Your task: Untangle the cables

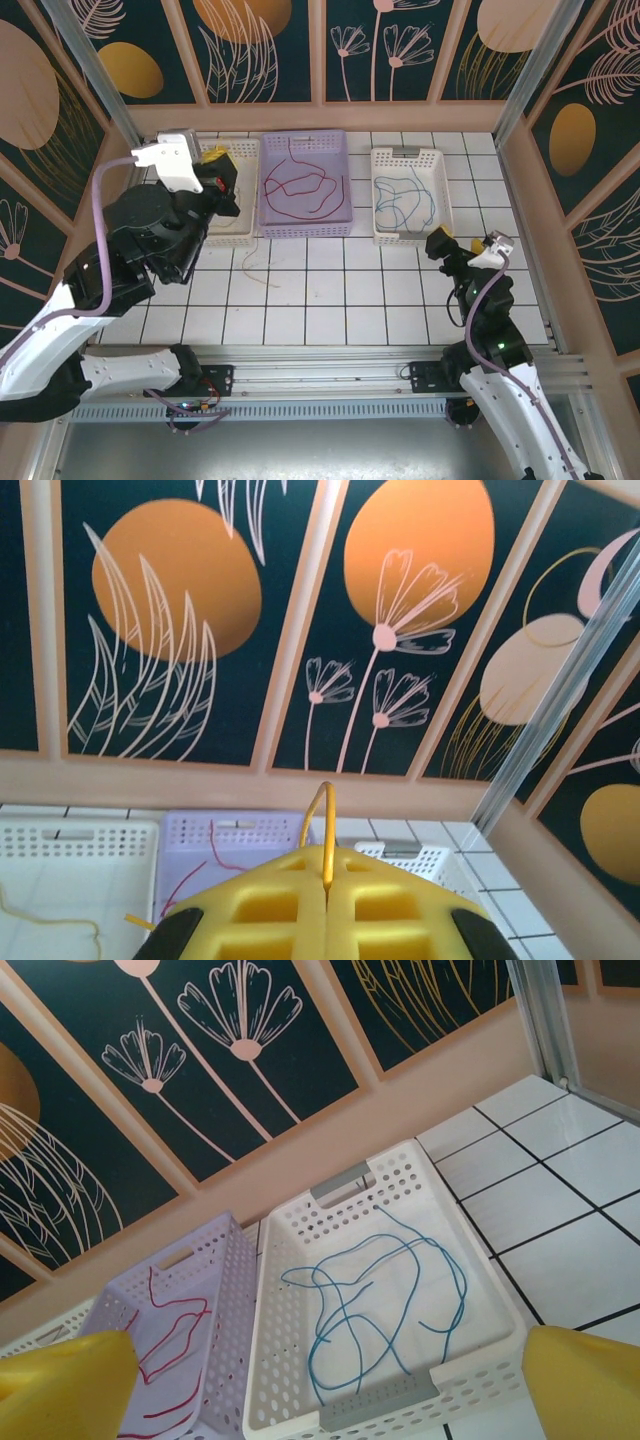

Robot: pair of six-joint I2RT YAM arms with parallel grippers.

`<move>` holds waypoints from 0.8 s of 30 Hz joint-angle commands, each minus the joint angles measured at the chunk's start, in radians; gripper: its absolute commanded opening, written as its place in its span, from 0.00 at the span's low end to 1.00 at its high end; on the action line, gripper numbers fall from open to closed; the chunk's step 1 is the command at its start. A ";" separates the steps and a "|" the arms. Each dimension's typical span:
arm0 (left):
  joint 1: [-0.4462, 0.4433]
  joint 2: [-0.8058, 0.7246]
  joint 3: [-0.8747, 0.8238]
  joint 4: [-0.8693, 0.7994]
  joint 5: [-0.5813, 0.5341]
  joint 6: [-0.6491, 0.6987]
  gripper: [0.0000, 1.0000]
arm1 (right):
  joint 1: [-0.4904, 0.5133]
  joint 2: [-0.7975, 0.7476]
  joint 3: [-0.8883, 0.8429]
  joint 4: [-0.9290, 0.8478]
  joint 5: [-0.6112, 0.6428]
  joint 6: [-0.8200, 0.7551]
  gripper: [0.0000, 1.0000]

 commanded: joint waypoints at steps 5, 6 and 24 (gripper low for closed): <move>0.004 0.057 0.147 -0.009 0.000 0.100 0.00 | 0.001 -0.013 -0.010 0.031 -0.016 0.000 0.99; 0.004 0.065 0.164 -0.005 -0.011 0.116 0.00 | 0.002 -0.013 -0.009 0.032 -0.018 0.000 0.99; 0.004 0.186 0.418 0.180 -0.250 0.577 0.00 | 0.001 -0.020 -0.016 0.040 -0.033 -0.002 0.99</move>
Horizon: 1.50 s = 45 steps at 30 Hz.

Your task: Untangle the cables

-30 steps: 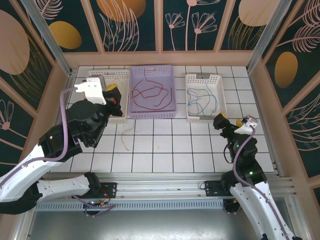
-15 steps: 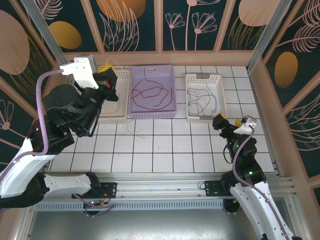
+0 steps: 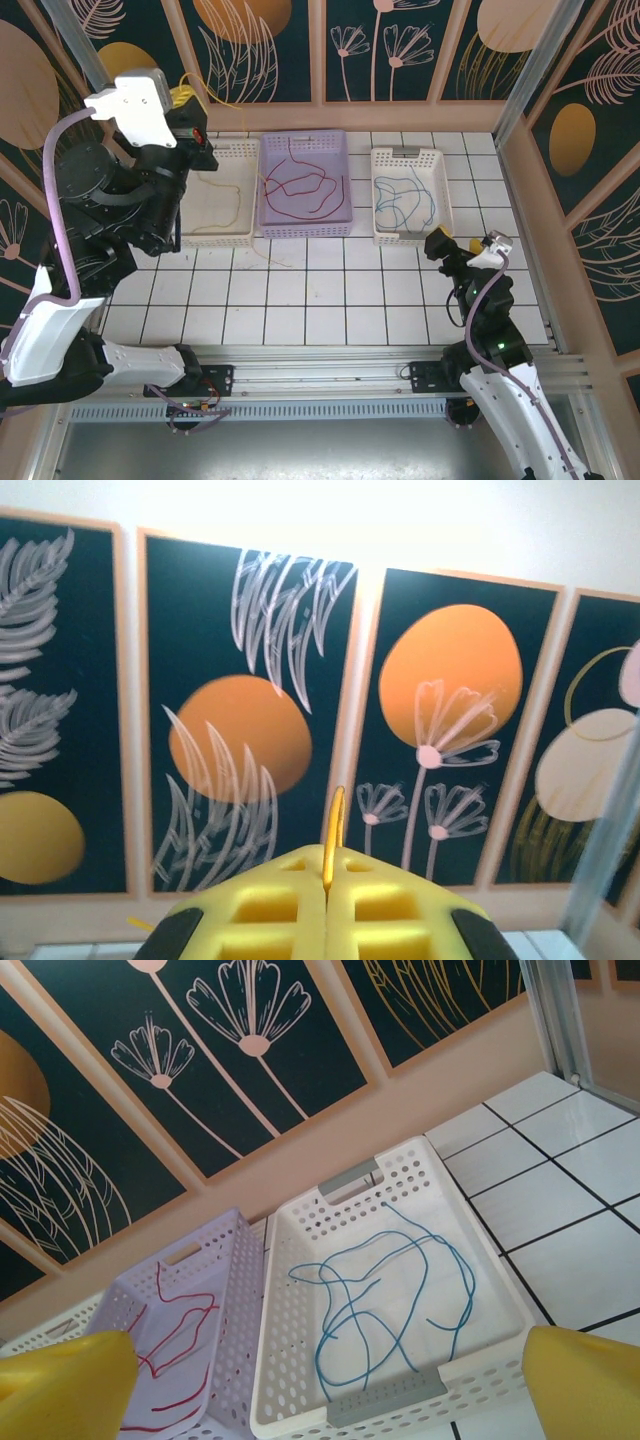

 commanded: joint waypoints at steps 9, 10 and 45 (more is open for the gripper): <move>0.004 -0.019 -0.043 0.386 -0.166 0.407 0.00 | 0.001 -0.016 -0.017 0.043 -0.024 -0.002 0.99; 0.004 -0.016 -0.043 0.413 -0.169 0.435 0.00 | 0.000 -0.017 -0.018 0.043 -0.025 -0.002 0.99; 0.556 0.162 -0.224 0.411 0.129 0.164 0.00 | 0.002 -0.049 -0.025 0.043 -0.036 -0.003 0.99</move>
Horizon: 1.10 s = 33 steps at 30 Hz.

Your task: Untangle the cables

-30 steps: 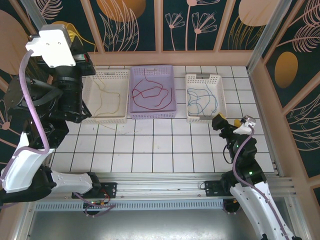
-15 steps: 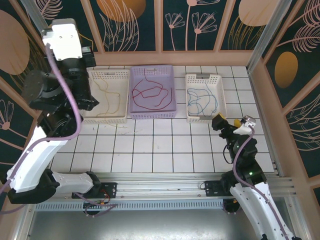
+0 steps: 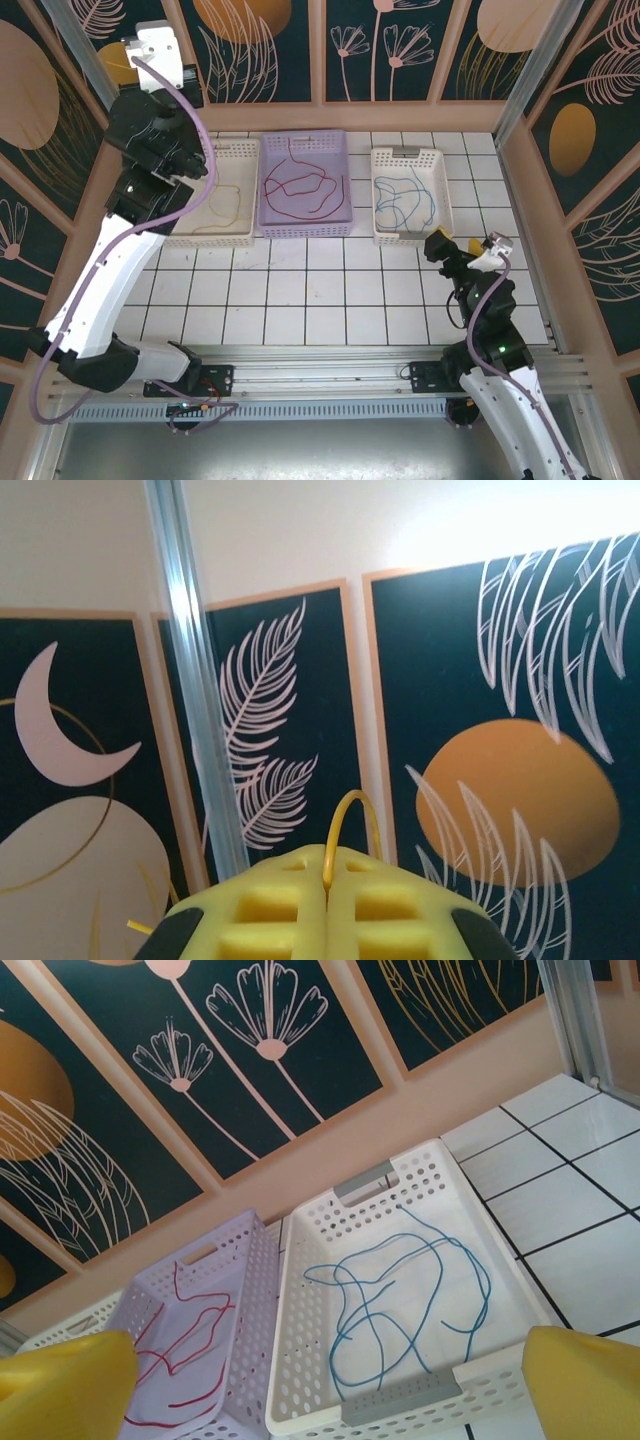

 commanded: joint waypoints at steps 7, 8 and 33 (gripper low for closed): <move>0.144 0.060 -0.099 -0.087 0.135 -0.246 0.00 | 0.004 -0.025 -0.021 0.048 -0.018 -0.003 0.99; 0.154 0.066 -0.109 -0.092 0.142 -0.264 0.00 | 0.003 -0.025 -0.021 0.049 -0.017 -0.003 0.99; 0.188 0.079 -0.584 -0.023 0.224 -0.596 0.00 | 0.005 -0.041 -0.028 0.054 -0.027 -0.005 0.99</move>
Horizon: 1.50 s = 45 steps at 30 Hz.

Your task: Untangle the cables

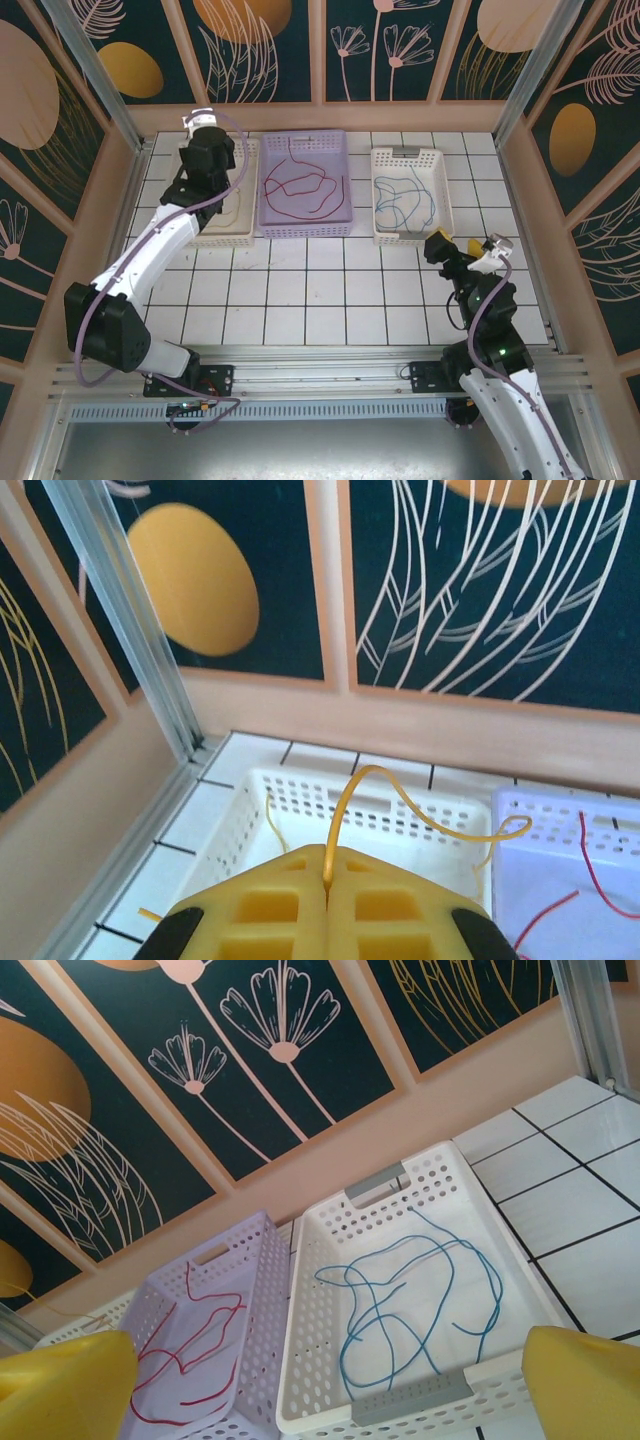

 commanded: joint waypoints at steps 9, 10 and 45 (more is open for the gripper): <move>0.028 0.002 -0.173 0.081 0.076 -0.203 0.00 | 0.006 -0.013 -0.019 0.048 -0.009 -0.007 0.99; 0.032 0.005 -0.187 0.088 0.093 -0.221 0.00 | 0.006 -0.014 -0.019 0.048 -0.009 -0.006 0.99; 0.104 0.149 -0.345 0.143 0.312 -0.431 0.00 | 0.009 -0.019 -0.022 0.050 -0.021 -0.009 0.99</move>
